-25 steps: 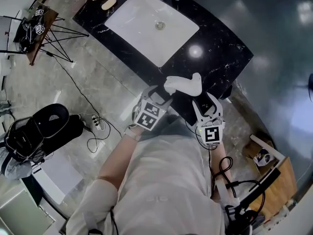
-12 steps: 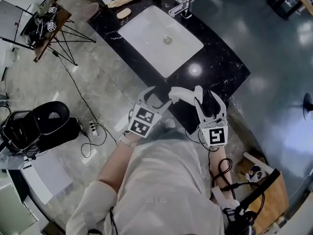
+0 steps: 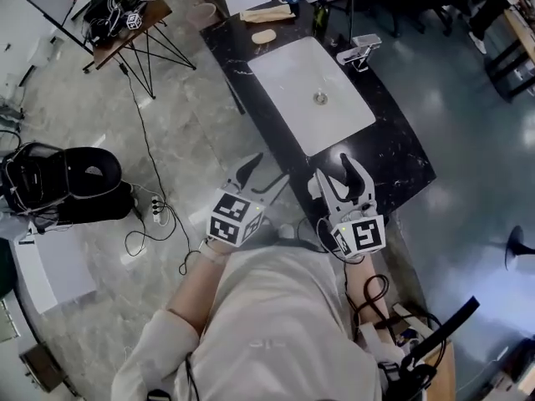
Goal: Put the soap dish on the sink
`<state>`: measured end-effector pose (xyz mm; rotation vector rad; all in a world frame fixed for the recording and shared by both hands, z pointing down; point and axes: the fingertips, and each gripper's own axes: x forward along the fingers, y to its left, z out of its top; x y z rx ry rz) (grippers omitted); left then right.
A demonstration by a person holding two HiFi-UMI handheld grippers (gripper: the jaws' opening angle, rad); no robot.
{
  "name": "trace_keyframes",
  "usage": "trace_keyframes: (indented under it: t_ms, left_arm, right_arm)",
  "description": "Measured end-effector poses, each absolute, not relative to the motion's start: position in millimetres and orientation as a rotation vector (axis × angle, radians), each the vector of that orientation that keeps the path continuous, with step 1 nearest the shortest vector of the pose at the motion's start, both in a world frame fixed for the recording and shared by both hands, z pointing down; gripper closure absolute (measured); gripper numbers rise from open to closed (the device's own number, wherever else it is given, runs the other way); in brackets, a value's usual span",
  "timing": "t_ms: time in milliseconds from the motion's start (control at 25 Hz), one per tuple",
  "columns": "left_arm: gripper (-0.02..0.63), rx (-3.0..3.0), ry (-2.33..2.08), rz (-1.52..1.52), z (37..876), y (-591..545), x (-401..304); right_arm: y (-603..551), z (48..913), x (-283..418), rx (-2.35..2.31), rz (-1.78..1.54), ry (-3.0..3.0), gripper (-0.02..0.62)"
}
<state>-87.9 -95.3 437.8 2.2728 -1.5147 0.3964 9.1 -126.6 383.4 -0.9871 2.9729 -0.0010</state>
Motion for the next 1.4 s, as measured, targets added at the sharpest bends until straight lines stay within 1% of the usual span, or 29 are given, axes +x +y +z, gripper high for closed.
trace_keyframes:
  t_ms: [320,400,480,640,800,1000,1120,1200,1400]
  left_arm:
    - [0.313,2.182,-1.624,0.156,404,-71,-120]
    - [0.328,2.164,-1.652,0.104,398,-64,-125]
    - [0.359,2.148,-1.670,0.047,392,-55,-129]
    - [0.449,2.132,-1.698,-0.079,384,-42,-139]
    - [0.522,2.126,-1.707,-0.174,381,-31,-145]
    - [0.569,2.102,-1.699,-0.225,386,-25,-149]
    - [0.588,2.092,-1.687,-0.247,387,-25,-150]
    - [0.598,2.095,-1.670,-0.250,388,-25,-149]
    - [0.598,2.110,-1.641,-0.242,389,-31,-146]
  right_arm:
    - [-101,359,-53,-0.741,-0.124,2.995,0.382]
    - [-93,357,-63,-0.700,-0.157,3.000,0.382]
    - [-84,358,-71,-0.661,-0.187,3.009,0.382]
    - [-69,362,-84,-0.597,-0.265,3.005,0.382]
    - [-56,366,-91,-0.552,-0.284,3.009,0.388]
    - [-54,369,-90,-0.565,-0.307,2.991,0.486]
    - [-56,370,-90,-0.575,-0.318,2.987,0.525]
    - [-57,371,-91,-0.581,-0.322,2.989,0.537]
    - [-61,371,-88,-0.602,-0.327,2.974,0.538]
